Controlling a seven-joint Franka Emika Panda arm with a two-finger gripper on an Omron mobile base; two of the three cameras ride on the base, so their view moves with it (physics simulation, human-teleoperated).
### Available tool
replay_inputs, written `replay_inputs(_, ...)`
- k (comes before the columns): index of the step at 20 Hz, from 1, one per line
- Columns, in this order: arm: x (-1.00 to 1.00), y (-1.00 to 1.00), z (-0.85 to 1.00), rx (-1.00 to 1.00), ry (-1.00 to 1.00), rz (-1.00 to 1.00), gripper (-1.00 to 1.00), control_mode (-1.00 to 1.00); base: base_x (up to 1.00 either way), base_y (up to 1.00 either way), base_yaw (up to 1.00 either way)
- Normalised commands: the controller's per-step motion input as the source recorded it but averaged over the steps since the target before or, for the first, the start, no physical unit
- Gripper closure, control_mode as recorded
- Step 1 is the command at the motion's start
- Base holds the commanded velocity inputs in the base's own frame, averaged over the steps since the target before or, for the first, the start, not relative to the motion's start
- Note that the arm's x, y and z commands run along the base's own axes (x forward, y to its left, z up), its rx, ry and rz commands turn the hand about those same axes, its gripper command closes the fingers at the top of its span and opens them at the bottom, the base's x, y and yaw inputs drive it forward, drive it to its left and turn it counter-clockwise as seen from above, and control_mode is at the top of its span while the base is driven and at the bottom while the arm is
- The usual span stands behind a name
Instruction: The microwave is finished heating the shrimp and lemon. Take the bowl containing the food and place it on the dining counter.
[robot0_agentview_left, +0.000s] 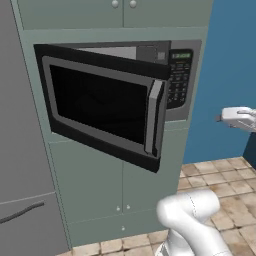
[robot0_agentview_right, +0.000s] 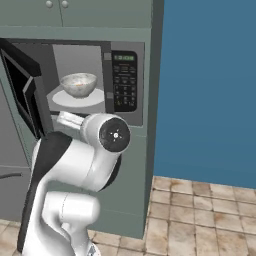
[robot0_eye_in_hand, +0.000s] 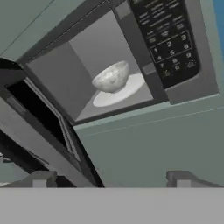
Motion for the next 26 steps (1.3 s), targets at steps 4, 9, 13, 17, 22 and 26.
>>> replay_inputs(4,0.83,0.06,0.02,0.3,0.32,0.0,-1.0,-1.0,0.0,0.0,0.0)
replay_inputs(9,0.48,0.53,0.0,0.13,0.28,0.0,-1.0,-1.0,0.0,0.0,0.0)
replay_inputs(13,0.33,0.5,0.0,0.05,0.26,0.04,-1.0,-1.0,0.0,0.0,0.0)
replay_inputs(17,0.39,0.41,0.0,0.06,0.22,0.05,-1.0,-1.0,0.0,0.0,0.0)
replay_inputs(22,0.32,0.26,0.0,0.1,0.17,0.06,-1.0,-1.0,0.0,0.0,0.0)
replay_inputs(26,0.0,0.53,0.0,0.09,0.12,0.09,-1.0,-1.0,0.0,0.0,0.0)
